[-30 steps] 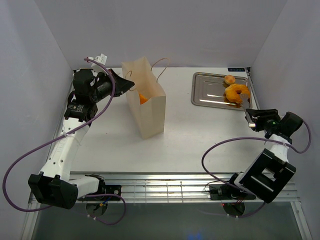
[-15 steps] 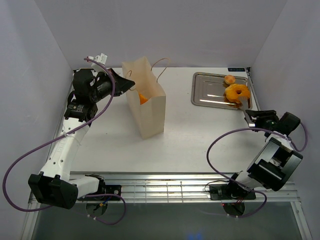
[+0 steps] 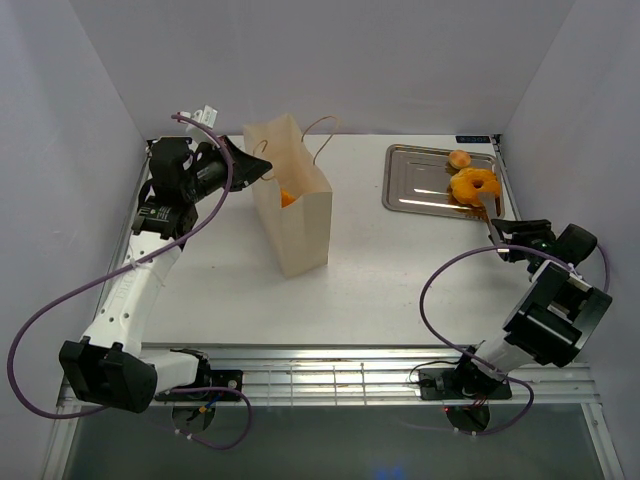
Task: Place the fake bread into the paper bag
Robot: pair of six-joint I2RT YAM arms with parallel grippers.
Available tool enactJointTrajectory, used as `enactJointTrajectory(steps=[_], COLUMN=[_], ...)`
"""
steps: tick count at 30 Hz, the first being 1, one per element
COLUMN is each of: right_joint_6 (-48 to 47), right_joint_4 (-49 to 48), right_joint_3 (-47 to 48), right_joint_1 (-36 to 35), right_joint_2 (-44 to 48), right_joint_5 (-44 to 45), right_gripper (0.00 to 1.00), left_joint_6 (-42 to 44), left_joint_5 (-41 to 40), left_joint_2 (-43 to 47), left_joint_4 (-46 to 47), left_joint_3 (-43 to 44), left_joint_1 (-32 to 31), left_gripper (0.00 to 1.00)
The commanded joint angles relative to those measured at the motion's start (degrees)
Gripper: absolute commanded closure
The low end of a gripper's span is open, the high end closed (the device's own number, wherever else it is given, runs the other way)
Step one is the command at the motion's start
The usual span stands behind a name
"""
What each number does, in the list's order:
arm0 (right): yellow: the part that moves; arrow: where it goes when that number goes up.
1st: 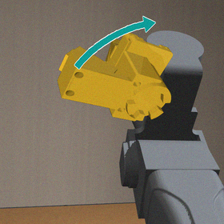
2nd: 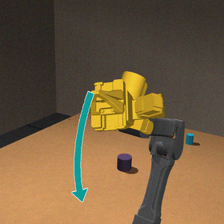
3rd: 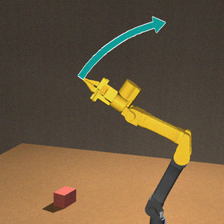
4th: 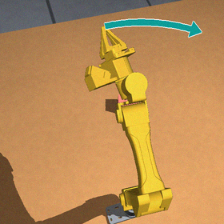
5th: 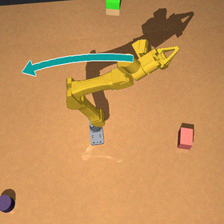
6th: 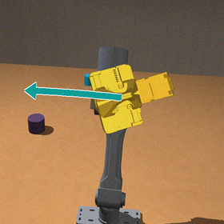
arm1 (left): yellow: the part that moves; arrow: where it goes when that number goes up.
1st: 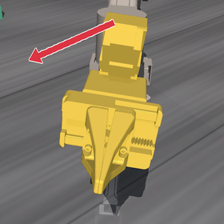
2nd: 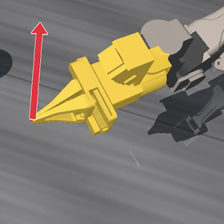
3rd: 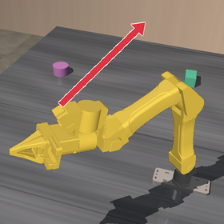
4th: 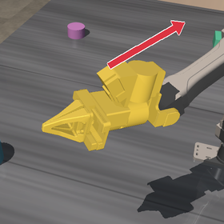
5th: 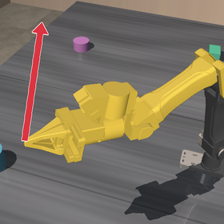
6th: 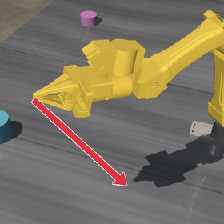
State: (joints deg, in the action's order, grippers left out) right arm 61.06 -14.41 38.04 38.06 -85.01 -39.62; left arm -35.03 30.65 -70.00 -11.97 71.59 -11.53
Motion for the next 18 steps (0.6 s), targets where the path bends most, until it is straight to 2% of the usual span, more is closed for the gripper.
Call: enactJointTrajectory(steps=[1,13,16,18], right_joint_6=[1.1,1.5,2.1,2.7], right_joint_4=[-4.7,-8.2,-9.7,-10.6], right_joint_3=[1.5,5.8,6.2,6.0], right_joint_1=[-0.4,-2.6,-2.8,-2.8], right_joint_2=[-1.7,-9.0,-10.6,-11.4], right_joint_5=[-1.0,-0.7,-1.2,-1.5], right_gripper=[0.46,0.47,0.50,0.55], left_joint_6=[-0.1,0.0,0.1,0.1], left_joint_5=[0.9,0.5,0.2,0.2], left_joint_2=[-0.1,-0.7,-0.5,-0.4], left_joint_4=[0.5,0.1,-0.2,-0.4], left_joint_3=[-0.4,-0.1,-0.1,0.0], left_joint_1=[-0.1,-0.1,-0.1,-0.2], left_gripper=[1.00,1.00,1.00,1.00])
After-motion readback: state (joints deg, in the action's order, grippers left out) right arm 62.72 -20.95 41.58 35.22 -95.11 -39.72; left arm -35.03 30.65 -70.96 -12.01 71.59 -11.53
